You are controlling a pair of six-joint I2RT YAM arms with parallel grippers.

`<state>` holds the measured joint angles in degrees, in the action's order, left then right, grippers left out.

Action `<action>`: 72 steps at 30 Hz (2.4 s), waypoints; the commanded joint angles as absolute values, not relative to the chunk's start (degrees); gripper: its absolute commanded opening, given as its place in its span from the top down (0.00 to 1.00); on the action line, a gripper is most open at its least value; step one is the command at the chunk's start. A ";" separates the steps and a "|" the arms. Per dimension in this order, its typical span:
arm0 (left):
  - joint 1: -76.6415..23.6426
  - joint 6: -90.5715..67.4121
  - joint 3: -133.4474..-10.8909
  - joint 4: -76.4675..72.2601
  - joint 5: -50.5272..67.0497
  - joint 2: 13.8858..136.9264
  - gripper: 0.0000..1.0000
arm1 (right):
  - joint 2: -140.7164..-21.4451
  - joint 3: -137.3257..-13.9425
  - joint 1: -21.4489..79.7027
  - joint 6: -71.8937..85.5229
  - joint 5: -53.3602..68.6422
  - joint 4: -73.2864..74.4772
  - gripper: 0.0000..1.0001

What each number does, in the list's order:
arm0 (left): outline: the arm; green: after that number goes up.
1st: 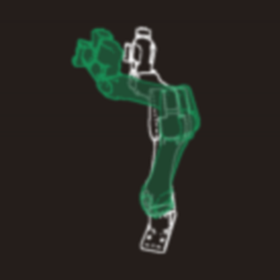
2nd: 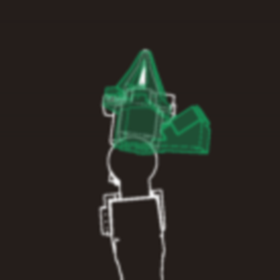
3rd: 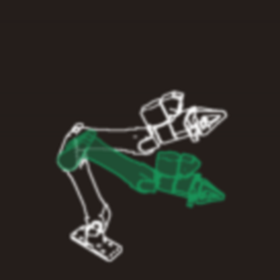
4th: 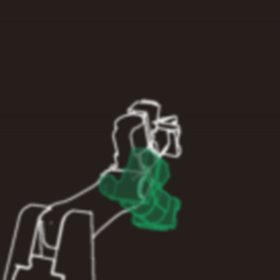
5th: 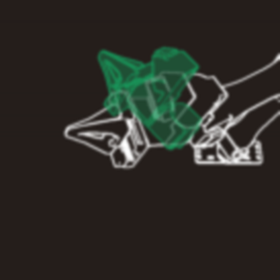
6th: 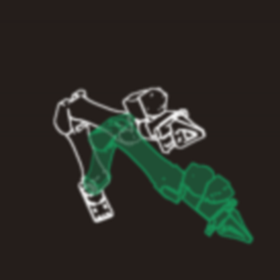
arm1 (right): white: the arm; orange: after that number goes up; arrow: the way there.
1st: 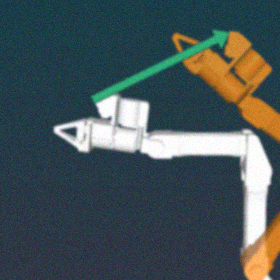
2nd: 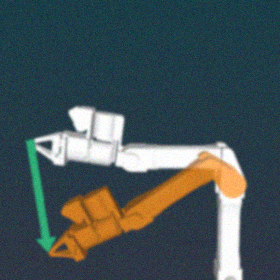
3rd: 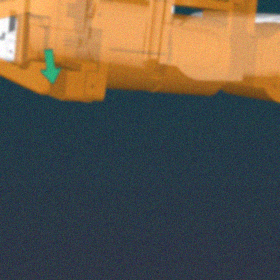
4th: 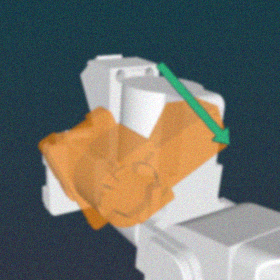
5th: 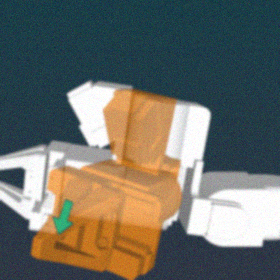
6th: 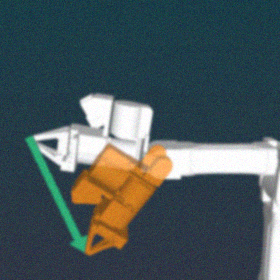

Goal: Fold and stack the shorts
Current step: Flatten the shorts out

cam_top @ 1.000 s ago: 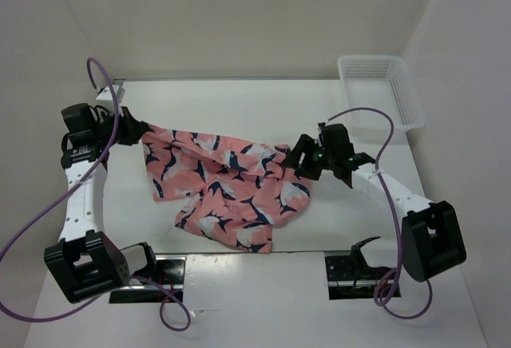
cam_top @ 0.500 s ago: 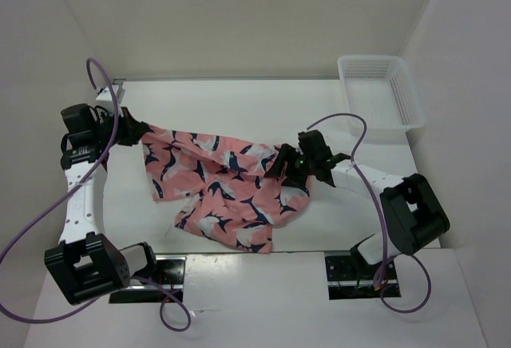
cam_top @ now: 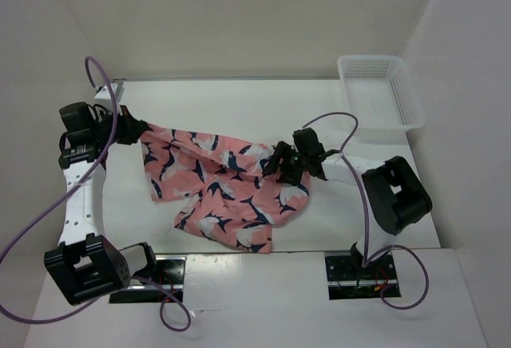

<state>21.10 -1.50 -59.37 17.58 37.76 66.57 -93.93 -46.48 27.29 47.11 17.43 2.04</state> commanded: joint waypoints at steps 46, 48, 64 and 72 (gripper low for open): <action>22.23 0.00 -83.11 11.88 45.08 59.77 1.00 | -62.50 -82.15 16.27 37.62 14.50 28.44 1.00; 22.24 0.00 -86.82 10.38 45.09 59.16 1.00 | -61.27 -88.64 15.65 36.13 15.20 31.45 1.00; 22.76 0.00 -120.66 12.30 43.86 58.88 1.00 | -58.89 -127.71 15.64 39.28 25.30 49.04 1.00; 22.76 0.00 -123.84 18.71 43.25 61.34 1.00 | -53.80 -108.75 17.48 42.27 21.01 42.21 1.00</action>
